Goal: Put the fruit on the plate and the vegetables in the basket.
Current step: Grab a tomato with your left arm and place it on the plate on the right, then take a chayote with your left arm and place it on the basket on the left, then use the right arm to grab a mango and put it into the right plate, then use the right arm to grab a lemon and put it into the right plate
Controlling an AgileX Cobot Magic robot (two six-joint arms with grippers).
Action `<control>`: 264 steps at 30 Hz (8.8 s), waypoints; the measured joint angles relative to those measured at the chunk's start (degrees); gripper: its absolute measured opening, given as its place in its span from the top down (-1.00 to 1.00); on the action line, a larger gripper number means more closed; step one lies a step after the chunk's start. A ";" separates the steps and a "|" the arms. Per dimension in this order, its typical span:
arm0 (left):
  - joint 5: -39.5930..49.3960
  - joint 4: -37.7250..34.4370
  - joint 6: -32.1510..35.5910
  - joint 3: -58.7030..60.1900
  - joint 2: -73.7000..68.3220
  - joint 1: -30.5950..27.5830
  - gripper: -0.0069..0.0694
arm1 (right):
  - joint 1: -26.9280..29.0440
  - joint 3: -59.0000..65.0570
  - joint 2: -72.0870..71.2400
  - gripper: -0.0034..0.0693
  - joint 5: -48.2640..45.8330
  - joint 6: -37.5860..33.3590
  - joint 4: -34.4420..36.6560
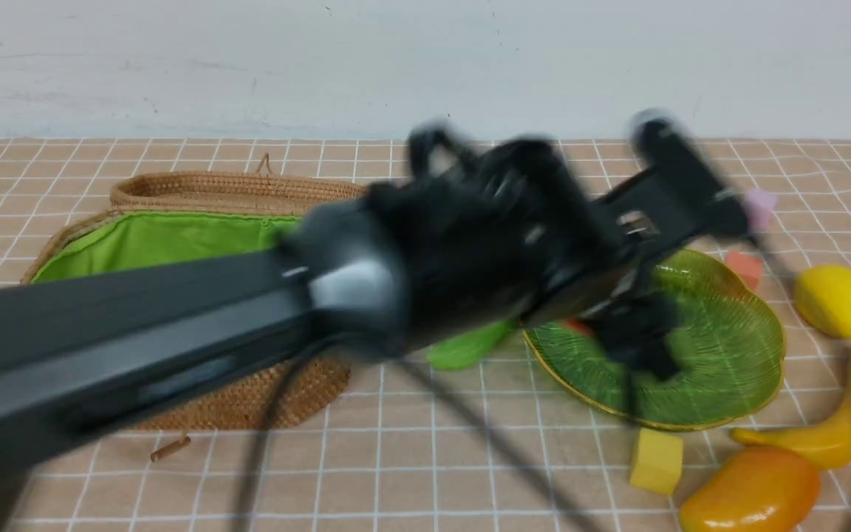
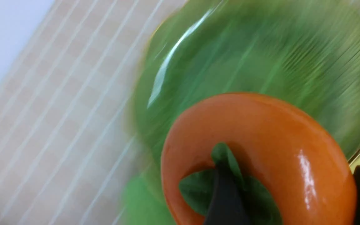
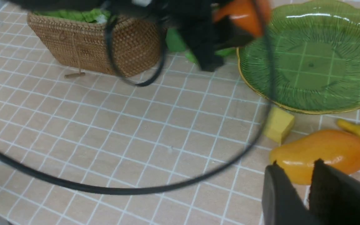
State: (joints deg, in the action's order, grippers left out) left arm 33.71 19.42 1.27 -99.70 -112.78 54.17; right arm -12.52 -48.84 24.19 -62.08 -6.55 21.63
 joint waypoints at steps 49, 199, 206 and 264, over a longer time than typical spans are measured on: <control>22.83 -22.43 19.57 -18.97 -18.46 -19.92 -0.68 | 0.00 0.00 0.00 0.38 -4.29 -0.40 -0.65; 0.56 -16.08 -2.66 56.19 58.35 -2.10 0.85 | 26.55 -37.77 94.93 -0.81 33.26 -19.87 3.15; 0.94 -16.08 -2.66 56.19 58.35 -2.10 0.85 | 26.55 -38.74 97.17 -0.75 36.98 -21.13 5.59; 2.92 -16.31 -2.85 56.19 58.35 -2.10 0.84 | 26.47 -65.12 111.47 -0.93 13.12 -31.53 -0.72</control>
State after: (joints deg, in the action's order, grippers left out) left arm 36.63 3.11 -1.58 -43.52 -54.44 52.07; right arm 13.95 -113.96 135.66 -48.95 -38.09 20.91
